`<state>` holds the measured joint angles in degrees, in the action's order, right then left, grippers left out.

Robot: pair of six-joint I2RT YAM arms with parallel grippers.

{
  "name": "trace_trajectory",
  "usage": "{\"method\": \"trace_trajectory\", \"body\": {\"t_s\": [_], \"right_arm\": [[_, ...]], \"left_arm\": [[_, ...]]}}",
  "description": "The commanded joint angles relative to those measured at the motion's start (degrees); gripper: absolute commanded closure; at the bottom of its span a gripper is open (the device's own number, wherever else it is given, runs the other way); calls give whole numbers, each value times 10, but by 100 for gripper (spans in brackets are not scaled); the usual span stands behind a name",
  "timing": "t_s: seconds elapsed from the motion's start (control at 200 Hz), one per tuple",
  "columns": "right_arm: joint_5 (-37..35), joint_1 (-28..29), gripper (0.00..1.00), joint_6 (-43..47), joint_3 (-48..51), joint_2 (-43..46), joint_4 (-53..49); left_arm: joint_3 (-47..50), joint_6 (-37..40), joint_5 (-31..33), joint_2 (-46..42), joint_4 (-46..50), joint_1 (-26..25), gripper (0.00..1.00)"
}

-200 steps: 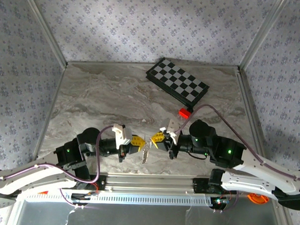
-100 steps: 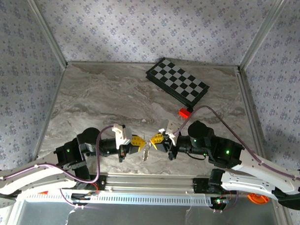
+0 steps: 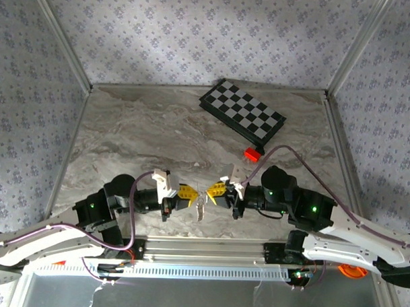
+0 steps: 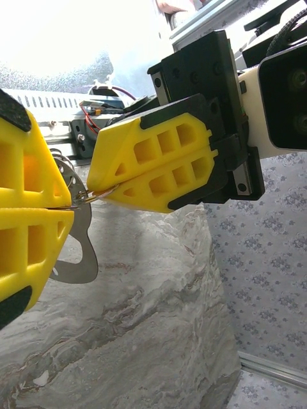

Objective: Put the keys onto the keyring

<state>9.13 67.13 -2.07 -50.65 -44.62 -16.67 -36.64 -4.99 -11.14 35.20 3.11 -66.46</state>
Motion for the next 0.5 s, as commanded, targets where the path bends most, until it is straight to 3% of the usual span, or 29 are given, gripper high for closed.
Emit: {"method": "trace_trajectory", "body": {"t_s": [0.0, 0.495], "right_arm": [[11, 2, 100, 7, 1, 4, 13], [14, 2, 100, 28, -9, -8, 1]], "left_arm": [[-13, 4, -2, -2, -29, -3, 100], [-14, 4, -11, 0, -30, -3, 100]]}}
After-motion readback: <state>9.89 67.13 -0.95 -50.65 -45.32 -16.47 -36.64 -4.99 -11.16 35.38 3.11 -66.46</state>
